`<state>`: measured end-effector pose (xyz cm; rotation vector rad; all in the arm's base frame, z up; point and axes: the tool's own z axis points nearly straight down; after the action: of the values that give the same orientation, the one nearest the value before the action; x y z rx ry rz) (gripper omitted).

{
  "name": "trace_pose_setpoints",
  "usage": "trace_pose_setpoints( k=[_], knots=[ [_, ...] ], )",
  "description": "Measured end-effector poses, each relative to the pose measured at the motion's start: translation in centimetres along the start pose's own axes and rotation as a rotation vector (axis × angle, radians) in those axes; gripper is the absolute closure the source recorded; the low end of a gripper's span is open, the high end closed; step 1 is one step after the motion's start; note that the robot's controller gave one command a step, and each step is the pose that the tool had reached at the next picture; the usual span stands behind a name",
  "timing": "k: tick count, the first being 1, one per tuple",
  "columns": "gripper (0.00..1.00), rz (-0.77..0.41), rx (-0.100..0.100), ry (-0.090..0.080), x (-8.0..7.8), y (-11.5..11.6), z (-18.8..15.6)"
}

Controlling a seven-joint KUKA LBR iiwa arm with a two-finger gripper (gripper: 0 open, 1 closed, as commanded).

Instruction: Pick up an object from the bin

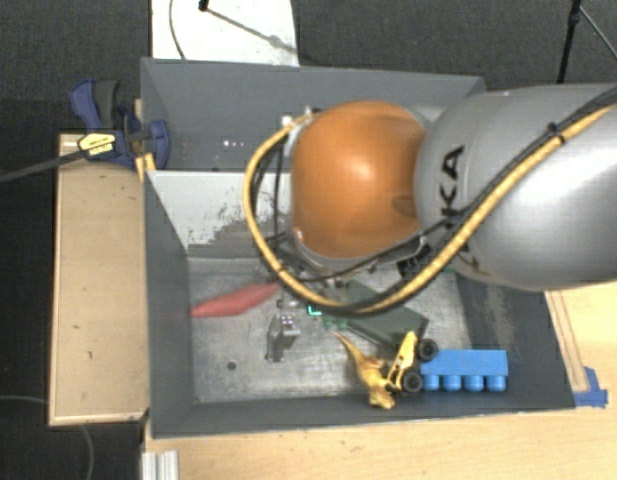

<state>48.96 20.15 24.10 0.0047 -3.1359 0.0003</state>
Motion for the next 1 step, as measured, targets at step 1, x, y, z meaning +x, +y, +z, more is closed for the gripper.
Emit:
trace_pose_setpoints(
  k=[1],
  knots=[
    [0.00,0.004,-0.002,-0.008,-0.19,-0.11,-0.41]
  ],
)
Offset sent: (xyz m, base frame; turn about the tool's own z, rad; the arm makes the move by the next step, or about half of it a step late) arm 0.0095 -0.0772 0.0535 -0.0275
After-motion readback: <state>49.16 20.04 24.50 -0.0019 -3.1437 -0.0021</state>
